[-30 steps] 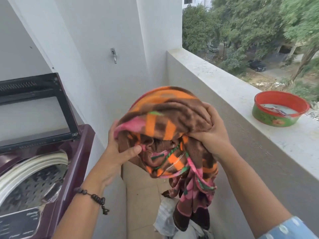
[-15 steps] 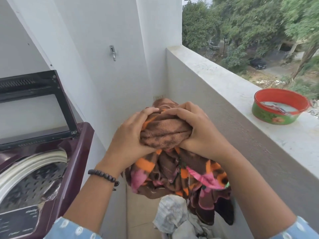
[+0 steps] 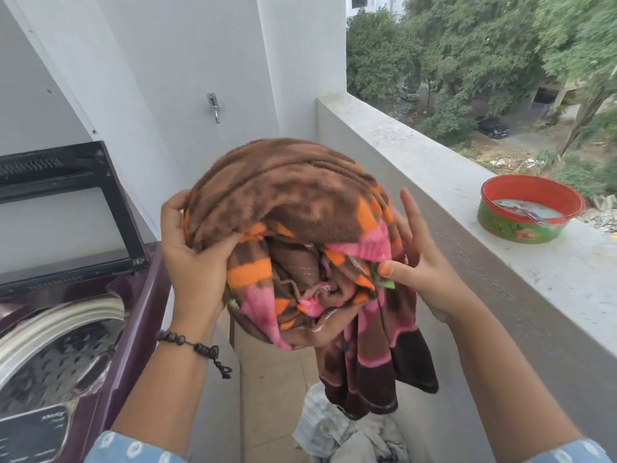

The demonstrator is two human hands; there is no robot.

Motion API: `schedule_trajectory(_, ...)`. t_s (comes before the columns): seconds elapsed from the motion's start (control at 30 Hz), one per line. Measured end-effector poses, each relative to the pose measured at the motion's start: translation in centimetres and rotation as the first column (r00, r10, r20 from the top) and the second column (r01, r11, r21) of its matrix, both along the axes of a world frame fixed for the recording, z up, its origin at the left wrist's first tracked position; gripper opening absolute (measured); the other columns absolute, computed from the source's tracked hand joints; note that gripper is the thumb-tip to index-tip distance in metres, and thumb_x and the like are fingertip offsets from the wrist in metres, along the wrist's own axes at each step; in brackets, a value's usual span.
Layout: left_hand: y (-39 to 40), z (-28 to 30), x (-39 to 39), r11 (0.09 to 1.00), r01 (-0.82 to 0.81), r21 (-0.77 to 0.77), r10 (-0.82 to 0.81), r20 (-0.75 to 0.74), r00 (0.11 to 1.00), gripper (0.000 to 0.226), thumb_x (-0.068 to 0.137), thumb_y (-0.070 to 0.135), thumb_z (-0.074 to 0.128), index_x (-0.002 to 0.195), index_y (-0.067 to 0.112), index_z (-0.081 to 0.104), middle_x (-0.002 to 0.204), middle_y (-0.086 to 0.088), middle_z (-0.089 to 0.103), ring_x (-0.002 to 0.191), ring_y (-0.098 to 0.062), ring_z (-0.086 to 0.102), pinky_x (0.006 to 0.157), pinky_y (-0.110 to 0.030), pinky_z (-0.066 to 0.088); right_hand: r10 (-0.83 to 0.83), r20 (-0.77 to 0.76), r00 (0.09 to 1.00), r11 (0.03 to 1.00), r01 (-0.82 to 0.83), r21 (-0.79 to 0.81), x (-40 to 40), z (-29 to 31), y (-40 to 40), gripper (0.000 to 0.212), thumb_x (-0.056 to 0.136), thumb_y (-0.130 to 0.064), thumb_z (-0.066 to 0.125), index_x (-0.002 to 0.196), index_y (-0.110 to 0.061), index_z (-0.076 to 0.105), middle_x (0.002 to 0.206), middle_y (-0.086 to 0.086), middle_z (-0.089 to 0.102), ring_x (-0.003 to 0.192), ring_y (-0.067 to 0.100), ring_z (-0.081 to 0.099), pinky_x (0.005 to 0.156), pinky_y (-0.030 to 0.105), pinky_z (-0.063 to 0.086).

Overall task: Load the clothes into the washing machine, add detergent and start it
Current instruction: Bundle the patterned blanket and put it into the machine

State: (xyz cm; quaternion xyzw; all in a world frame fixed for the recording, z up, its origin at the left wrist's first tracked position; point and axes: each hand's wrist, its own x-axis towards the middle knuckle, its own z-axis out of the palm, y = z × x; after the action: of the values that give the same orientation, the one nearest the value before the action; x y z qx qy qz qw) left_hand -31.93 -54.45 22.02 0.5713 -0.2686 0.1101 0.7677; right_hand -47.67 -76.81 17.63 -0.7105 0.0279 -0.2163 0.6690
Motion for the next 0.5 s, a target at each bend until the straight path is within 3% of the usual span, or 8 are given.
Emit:
schedule_trajectory(0.07, -0.2, 0.2, -0.2, 0.995, -0.001, -0.098, -0.005, -0.053, 0.999, 0.056, 0.072, -0.015, 0.069, 0.110, 0.022, 0.050, 0.099, 0.006, 0.066, 0.088, -0.003, 0.065, 0.079, -0.023, 0.055, 0.030, -0.022, 0.999, 0.997, -0.028, 0.076, 0.3, -0.6, 0.0, 0.136, 0.045, -0.056, 0.091, 0.151, -0.047, 0.007, 0.155, -0.013, 0.033, 0.136, 0.006, 0.044, 0.105, 0.033, 0.046)
schedule_trajectory(0.13, -0.5, 0.4, -0.6, 0.990, 0.006, -0.143, -0.018, -0.081, 0.997, 0.057, 0.074, -0.023, 0.063, 0.109, 0.020, 0.049, 0.093, 0.013, 0.068, 0.086, -0.001, 0.065, 0.078, -0.022, 0.055, 0.061, -0.019, 0.998, 0.987, -0.058, 0.150, 0.7, -0.8, 0.4, 0.139, 0.042, -0.053, 0.093, 0.152, -0.043, 0.008, 0.145, -0.022, 0.044, 0.126, 0.005, 0.054, 0.095, 0.027, 0.052)
schedule_trajectory(0.27, -0.6, 0.1, -1.1, 0.982, 0.053, -0.180, -0.074, -0.110, 0.991, 0.059, 0.068, -0.008, 0.075, 0.112, 0.024, 0.052, 0.106, 0.005, 0.065, 0.096, -0.009, 0.065, 0.085, -0.029, 0.056, 0.116, -0.020, 0.993, 0.965, -0.108, 0.238, 2.1, -1.1, 1.9, 0.130, 0.043, -0.043, 0.095, 0.150, -0.025, 0.024, 0.139, 0.004, 0.056, 0.121, 0.022, 0.060, 0.089, 0.032, 0.054)
schedule_trajectory(0.4, -0.4, -0.9, -1.6, 0.991, 0.131, -0.024, -0.133, -0.101, 0.986, 0.069, 0.063, -0.002, 0.080, 0.116, 0.029, 0.051, 0.117, 0.001, 0.063, 0.103, -0.012, 0.066, 0.081, -0.028, 0.056, 0.053, 0.017, 0.998, 0.955, -0.056, 0.290, 2.6, -0.8, 2.3, 0.110, 0.045, -0.032, 0.096, 0.138, -0.007, 0.042, 0.117, 0.008, 0.070, 0.106, 0.025, 0.068, 0.081, 0.031, 0.057)
schedule_trajectory(0.5, 0.7, -1.2, -1.2, 0.956, 0.263, 0.127, -0.240, -0.171, 0.956, 0.081, 0.060, 0.005, 0.087, 0.126, 0.028, 0.046, 0.120, 0.005, 0.064, 0.106, -0.009, 0.067, 0.077, -0.022, 0.056, -0.061, 0.051, 0.997, 0.968, 0.047, 0.248, 2.7, -0.4, 1.6, 0.082, 0.059, -0.006, 0.083, 0.133, -0.005, 0.048, 0.105, 0.002, 0.074, 0.098, 0.020, 0.071, 0.077, 0.028, 0.056)
